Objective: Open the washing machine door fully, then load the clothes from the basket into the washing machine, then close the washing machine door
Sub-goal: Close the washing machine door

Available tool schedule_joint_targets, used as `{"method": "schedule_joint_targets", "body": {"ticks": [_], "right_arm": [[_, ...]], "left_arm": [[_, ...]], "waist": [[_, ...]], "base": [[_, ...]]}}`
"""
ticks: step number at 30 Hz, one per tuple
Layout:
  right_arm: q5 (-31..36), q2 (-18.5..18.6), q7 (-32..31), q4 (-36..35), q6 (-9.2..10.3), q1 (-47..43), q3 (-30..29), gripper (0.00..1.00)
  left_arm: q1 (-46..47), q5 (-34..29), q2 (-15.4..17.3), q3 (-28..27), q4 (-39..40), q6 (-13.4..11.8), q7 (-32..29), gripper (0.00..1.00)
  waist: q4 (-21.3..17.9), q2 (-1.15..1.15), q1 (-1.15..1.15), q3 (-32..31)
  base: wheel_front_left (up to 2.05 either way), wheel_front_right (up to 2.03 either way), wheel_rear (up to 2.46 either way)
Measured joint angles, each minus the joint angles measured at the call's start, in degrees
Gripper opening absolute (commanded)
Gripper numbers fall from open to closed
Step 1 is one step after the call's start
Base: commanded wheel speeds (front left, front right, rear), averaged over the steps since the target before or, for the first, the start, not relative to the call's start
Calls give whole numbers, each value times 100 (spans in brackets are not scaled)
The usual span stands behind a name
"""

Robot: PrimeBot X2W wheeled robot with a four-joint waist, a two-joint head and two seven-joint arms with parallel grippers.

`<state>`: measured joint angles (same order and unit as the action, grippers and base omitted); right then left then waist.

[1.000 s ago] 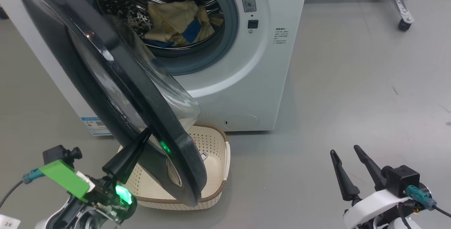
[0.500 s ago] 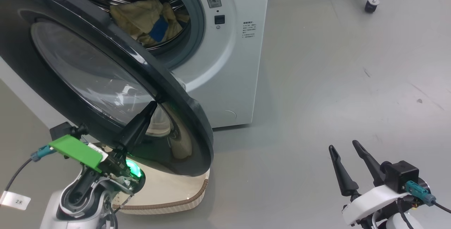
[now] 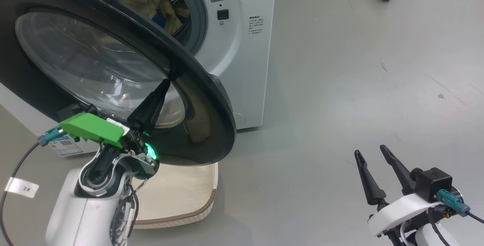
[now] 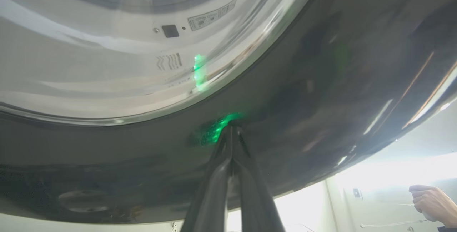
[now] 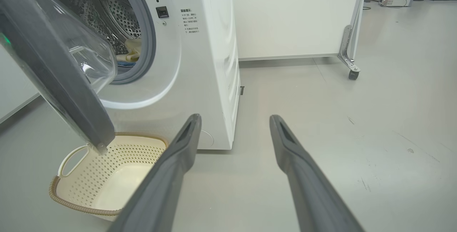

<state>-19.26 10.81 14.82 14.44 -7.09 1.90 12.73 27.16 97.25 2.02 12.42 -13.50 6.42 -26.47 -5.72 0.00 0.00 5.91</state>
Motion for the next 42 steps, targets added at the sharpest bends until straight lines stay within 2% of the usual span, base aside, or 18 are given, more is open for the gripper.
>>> {"method": "schedule_joint_targets", "body": {"ticks": [10, 19, 42], "right_arm": [[0, -12, 0, 37, 0, 122, 154, 100], [-7, -3, 0, 59, 0, 128, 38, 100], [-7, 3, 0, 73, 0, 110, -56, 100]], "left_arm": [[522, 11, -8, 138, -709, 5, 543, 0], [776, 115, -15, 438, -1024, 7, 724, 0], [880, 330, -22, 835, -1199, 43, 964, 0]], "waist": [[-178, 0, 0, 34], [-272, 0, 0, 24], [31, 0, 0, -157]], "base": [[0, 0, 0], [0, 0, 0], [0, 0, 0]]}}
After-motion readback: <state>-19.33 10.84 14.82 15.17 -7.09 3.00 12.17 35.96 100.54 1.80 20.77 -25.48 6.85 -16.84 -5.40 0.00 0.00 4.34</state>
